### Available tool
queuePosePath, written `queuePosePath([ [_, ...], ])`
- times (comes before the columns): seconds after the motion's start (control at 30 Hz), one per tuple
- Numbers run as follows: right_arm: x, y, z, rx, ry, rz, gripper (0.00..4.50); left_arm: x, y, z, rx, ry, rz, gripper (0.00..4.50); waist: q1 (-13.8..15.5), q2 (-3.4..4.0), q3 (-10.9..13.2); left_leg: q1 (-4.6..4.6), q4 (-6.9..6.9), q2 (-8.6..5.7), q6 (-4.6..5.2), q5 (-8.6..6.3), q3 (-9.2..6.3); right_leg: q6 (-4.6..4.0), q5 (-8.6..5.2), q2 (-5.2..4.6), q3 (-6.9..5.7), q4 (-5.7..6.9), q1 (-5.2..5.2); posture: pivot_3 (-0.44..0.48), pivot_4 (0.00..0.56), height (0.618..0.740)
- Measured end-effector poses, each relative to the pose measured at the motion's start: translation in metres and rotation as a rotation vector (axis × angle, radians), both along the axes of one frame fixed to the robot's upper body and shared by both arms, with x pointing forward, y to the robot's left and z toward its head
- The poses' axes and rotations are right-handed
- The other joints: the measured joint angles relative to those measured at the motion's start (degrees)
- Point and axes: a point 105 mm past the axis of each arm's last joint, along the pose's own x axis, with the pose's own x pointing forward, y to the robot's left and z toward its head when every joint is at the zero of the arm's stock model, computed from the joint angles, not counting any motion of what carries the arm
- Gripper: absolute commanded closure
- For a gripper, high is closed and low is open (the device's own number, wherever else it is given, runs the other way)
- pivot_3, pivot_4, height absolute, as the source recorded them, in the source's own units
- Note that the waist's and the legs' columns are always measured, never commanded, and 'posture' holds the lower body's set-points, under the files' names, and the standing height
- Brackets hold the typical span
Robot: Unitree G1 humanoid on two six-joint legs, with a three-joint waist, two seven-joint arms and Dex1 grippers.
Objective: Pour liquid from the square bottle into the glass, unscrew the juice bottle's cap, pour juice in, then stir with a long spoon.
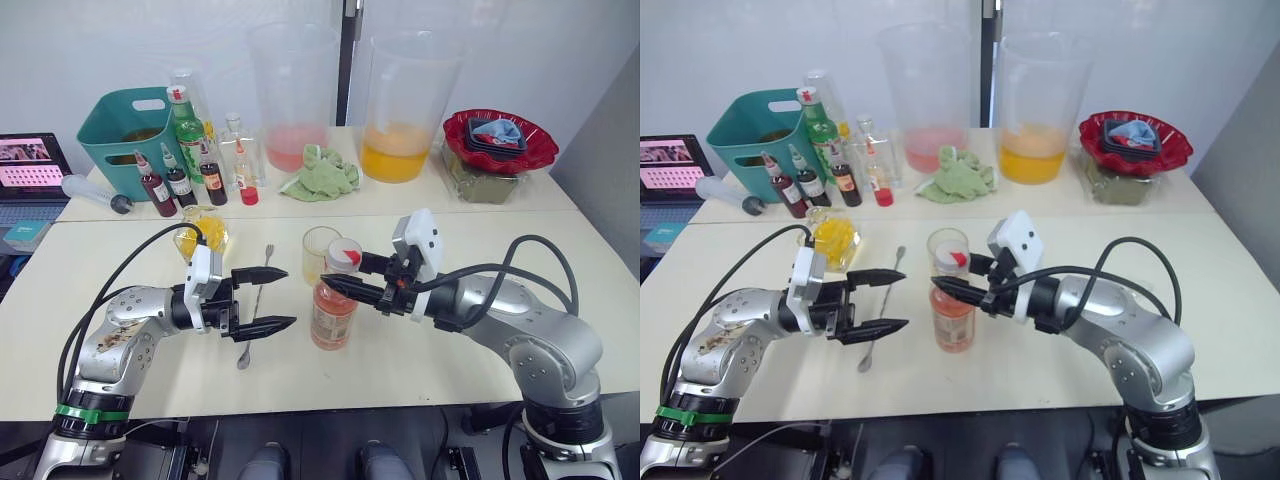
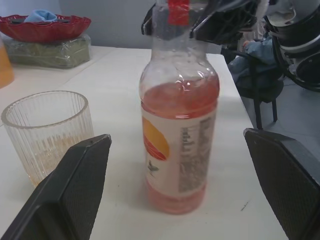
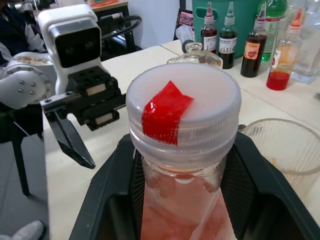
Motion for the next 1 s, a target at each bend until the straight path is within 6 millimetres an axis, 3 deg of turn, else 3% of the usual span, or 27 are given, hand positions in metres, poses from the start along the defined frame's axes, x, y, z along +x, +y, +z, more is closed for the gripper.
queuePosePath([
  [0.17,-0.001,-0.002,-0.004,-0.012,0.006,-0.033,2.97,0.001,-0.001,0.0,0.001,0.003,-0.017,0.0,0.0,0.0,0.0,0.0,0.0,-0.02,0.0,0.0,0.0,0.0,0.0,0.0,-0.01,0.0,0.01,0.0,0.15,0.74],
  [0.23,-0.003,-0.001,-0.004,-0.019,-0.002,-0.027,1.95,0.002,0.0,-0.001,0.001,0.007,-0.017,0.0,-0.1,0.0,0.0,0.0,0.0,-0.01,0.0,0.0,0.0,0.0,0.0,0.0,-0.01,0.0,0.01,0.0,0.15,0.74],
  [0.43,-0.01,0.0,-0.003,-0.008,0.015,0.028,0.03,0.0,-0.001,-0.001,-0.001,0.005,-0.033,0.0,-0.1,0.0,0.0,0.04,0.0,-0.01,0.0,0.0,0.0,0.0,0.0,0.01,-0.01,0.0,0.05,0.0,0.15,0.74],
  [0.67,-0.018,-0.04,-0.001,-0.137,-0.008,0.056,0.03,-0.001,-0.002,0.004,-0.012,0.01,-0.05,0.0,0.4,-0.01,0.0,0.06,0.01,-0.01,0.01,0.0,0.02,0.01,0.0,0.02,-0.04,-0.09,0.13,0.0,0.15,0.74],
  [1.0,-0.042,-0.09,0.003,-0.224,0.008,0.08,0.03,0.003,-0.021,0.029,-0.007,-0.026,-0.114,0.0,1.3,-0.03,0.0,0.38,0.01,-0.01,0.04,0.02,0.02,0.02,-0.01,0.05,-0.09,-0.34,0.66,0.0,0.15,0.74],
])
